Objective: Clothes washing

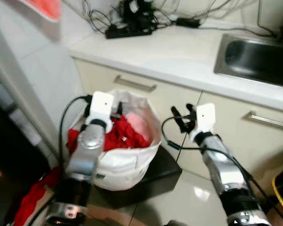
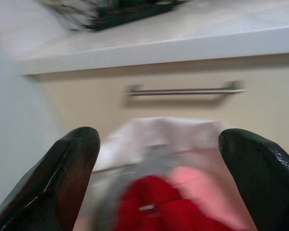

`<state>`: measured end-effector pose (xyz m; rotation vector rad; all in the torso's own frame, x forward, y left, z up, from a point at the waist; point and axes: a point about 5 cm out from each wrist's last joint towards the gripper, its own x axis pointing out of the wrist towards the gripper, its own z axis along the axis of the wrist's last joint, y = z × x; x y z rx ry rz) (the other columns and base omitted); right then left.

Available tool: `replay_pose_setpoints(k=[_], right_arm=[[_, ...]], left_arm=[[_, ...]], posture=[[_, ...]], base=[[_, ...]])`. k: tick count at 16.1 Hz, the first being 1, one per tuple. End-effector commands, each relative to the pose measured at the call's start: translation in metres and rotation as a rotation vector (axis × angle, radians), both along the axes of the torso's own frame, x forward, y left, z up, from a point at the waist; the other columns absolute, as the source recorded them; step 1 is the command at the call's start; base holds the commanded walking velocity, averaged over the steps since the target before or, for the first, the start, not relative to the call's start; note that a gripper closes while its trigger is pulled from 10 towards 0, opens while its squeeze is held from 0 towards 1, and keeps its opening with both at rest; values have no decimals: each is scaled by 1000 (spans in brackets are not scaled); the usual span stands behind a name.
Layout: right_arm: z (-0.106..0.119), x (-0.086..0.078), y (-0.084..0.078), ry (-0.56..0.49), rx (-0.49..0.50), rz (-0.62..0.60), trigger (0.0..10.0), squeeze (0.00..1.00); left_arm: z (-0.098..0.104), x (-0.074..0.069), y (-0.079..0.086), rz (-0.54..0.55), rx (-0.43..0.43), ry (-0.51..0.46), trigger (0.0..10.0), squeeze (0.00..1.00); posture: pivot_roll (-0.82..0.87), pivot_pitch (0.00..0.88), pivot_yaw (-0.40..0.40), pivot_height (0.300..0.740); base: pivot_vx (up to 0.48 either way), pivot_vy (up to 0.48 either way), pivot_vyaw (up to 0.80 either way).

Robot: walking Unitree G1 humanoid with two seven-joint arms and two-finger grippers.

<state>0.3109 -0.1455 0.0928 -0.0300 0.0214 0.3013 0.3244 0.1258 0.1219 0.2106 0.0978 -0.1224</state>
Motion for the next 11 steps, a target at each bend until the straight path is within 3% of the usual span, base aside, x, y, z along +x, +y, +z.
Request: replay_pose_setpoints(k=[1,5,7,8,11], right_arm=[[7,7,0,7,19,-7,10000,0],[10,12,-1,15,17,-11,10000,0],[13,15,-1,16,16,5,10000,0],[14,14,0,22,23,28,10000,0],[16,2,3,29,68,103,10000,0]], left_arm=[[7,3,8,34,30,-10,10000,0],[3,1,13,52,42,11,10000,0],[1,-1,17,64,85,20,10000,0],[-3,-1,21,78,170,39,10000,0],[-13,2,19,11,220,123,10000,0]], posture=[[-72,0,10,740],[-62,0,10,740],[-59,0,9,740],[-53,0,8,740],[-54,0,10,740]], base=[[442,0,0],[432,0,0],[416,0,0],[334,345,0],[0,0,0]])
